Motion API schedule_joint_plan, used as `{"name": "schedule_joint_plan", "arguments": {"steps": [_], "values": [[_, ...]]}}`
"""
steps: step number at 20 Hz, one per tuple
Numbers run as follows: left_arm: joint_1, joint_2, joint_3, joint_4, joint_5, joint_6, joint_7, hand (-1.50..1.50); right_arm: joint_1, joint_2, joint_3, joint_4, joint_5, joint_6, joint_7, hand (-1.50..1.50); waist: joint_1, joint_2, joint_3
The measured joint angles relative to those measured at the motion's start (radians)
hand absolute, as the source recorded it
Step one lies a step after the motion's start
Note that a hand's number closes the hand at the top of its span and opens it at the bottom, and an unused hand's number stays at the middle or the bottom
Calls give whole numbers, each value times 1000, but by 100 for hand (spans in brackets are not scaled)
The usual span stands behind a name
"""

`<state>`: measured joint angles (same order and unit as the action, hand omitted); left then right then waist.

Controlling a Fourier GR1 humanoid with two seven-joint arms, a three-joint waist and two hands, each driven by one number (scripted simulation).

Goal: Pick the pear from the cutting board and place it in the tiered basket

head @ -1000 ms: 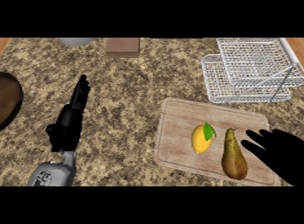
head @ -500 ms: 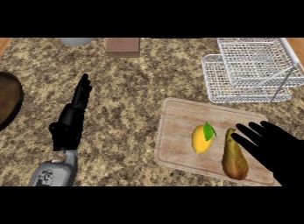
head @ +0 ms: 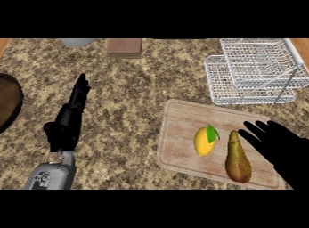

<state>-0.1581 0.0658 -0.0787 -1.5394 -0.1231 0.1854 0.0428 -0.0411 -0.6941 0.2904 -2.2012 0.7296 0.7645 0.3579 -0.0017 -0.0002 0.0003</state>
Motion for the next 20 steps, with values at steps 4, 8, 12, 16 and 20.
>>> {"name": "schedule_joint_plan", "arguments": {"steps": [4, 8, 12, 16, 20], "values": [[27, -14, -17, -41, -17, 7, 14, 0, 22, 4, -39, 57, 31, -16, -90, -150, 1, 0, 0], [39, -26, -29, -42, -36, 11, 7, 0, 29, 33, -40, 102, 76, -37, -162, -150, 1, 0, 0], [14, -25, -7, -24, -29, 2, 13, 0, 46, 55, -43, 128, 116, -46, -217, -150, 0, 0, 0], [26, -28, -7, -17, -34, -5, -4, 0, 9, 122, -20, 165, 155, -23, -209, -150, 2, 0, 0], [29, -30, -2, 0, -36, -7, -23, 0, -9, 162, -28, 180, 175, 19, -213, -150, 2, 0, 0]]}}
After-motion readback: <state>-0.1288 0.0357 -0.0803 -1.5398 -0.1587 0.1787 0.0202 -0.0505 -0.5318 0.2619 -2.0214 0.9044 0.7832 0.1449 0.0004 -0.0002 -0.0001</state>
